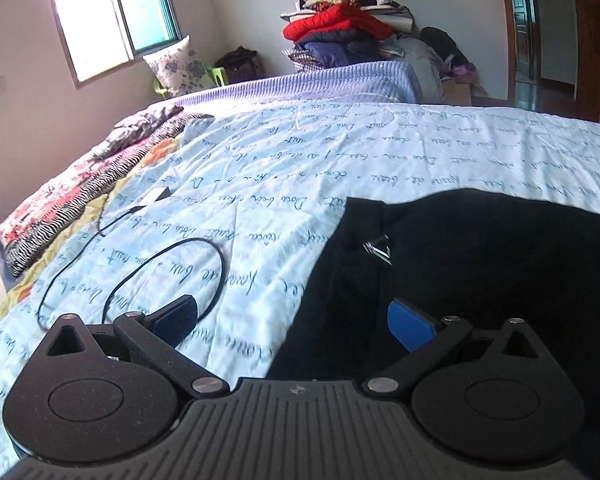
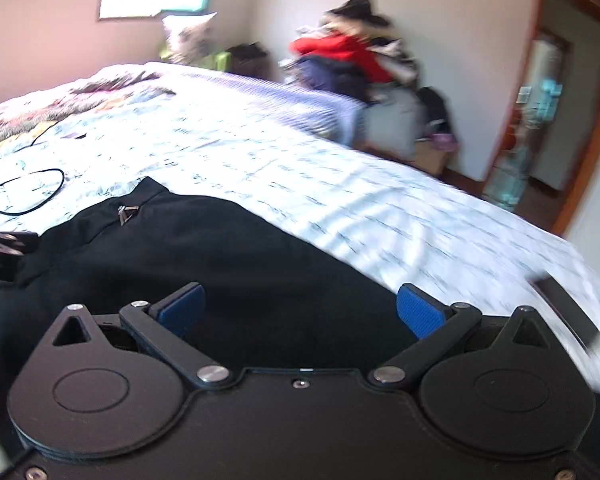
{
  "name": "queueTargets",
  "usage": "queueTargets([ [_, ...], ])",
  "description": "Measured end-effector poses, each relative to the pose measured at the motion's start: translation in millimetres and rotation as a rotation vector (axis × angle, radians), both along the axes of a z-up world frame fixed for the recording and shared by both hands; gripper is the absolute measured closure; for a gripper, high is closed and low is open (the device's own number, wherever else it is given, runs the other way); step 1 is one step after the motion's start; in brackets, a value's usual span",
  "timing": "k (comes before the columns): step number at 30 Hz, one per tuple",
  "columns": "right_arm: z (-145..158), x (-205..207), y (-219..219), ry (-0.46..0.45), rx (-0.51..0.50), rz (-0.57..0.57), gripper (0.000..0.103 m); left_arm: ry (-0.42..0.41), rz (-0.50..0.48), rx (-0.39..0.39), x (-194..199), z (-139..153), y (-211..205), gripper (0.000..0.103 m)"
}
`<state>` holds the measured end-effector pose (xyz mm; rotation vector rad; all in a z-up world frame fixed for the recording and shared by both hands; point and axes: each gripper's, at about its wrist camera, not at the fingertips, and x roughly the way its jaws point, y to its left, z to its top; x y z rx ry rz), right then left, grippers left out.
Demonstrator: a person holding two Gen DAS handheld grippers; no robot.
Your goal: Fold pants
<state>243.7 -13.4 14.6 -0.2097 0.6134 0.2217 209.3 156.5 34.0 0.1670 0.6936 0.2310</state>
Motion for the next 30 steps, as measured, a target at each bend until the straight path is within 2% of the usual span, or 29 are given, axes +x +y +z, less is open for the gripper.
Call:
queueTargets([
  [3, -10, 69, 3, 0.064, 0.087, 0.125, 0.000, 0.050, -0.019, -0.038, 33, -2, 13, 0.001],
  [6, -24, 130, 11, 0.129, 0.124, 0.239, 0.001, 0.092, -0.060, -0.001, 56, -9, 13, 0.001],
  [7, -30, 136, 16, 0.152, 0.134, 0.271, 0.002, 0.092, -0.073, 0.017, 63, -12, 13, 0.001],
  [11, -48, 177, 36, 0.210, 0.077, 0.405, 0.002, 0.081, -0.130, 0.059, 93, -20, 14, 0.001],
  [15, -71, 200, 53, 0.309, 0.018, 0.497, 0.006, 0.081, -0.284, 0.122, 118, -28, 10, 0.003],
  [17, -80, 205, 58, 0.354, 0.008, 0.533, 0.014, 0.076, -0.413, 0.174, 127, -33, 2, 0.006],
  [18, -80, 206, 60, 0.369, 0.020, 0.555, 0.026, 0.070, -0.472, 0.201, 129, -33, -1, 0.010],
  [19, -76, 204, 57, 0.381, 0.042, 0.573, 0.044, 0.058, -0.550, 0.223, 131, -34, -5, 0.009],
  [20, -73, 202, 56, 0.391, 0.065, 0.592, 0.055, 0.040, -0.604, 0.243, 132, -33, -9, 0.009],
  [21, -68, 197, 57, 0.392, 0.071, 0.605, 0.073, 0.019, -0.654, 0.259, 133, -33, -13, 0.009],
  [22, -64, 190, 59, 0.370, 0.040, 0.603, 0.084, 0.005, -0.712, 0.263, 135, -33, -15, 0.009],
  [23, -62, 181, 62, 0.338, -0.010, 0.612, 0.088, -0.004, -0.755, 0.261, 137, -32, -17, 0.009],
  [25, -57, 160, 66, 0.283, -0.077, 0.641, 0.089, -0.007, -0.845, 0.232, 142, -34, -19, 0.011],
  [27, -52, 138, 70, 0.224, -0.141, 0.676, 0.090, 0.002, -0.920, 0.236, 145, -36, -25, 0.017],
  [30, -48, 103, 77, 0.108, -0.293, 0.728, 0.091, -0.015, -1.045, 0.330, 142, -41, -39, 0.019],
])
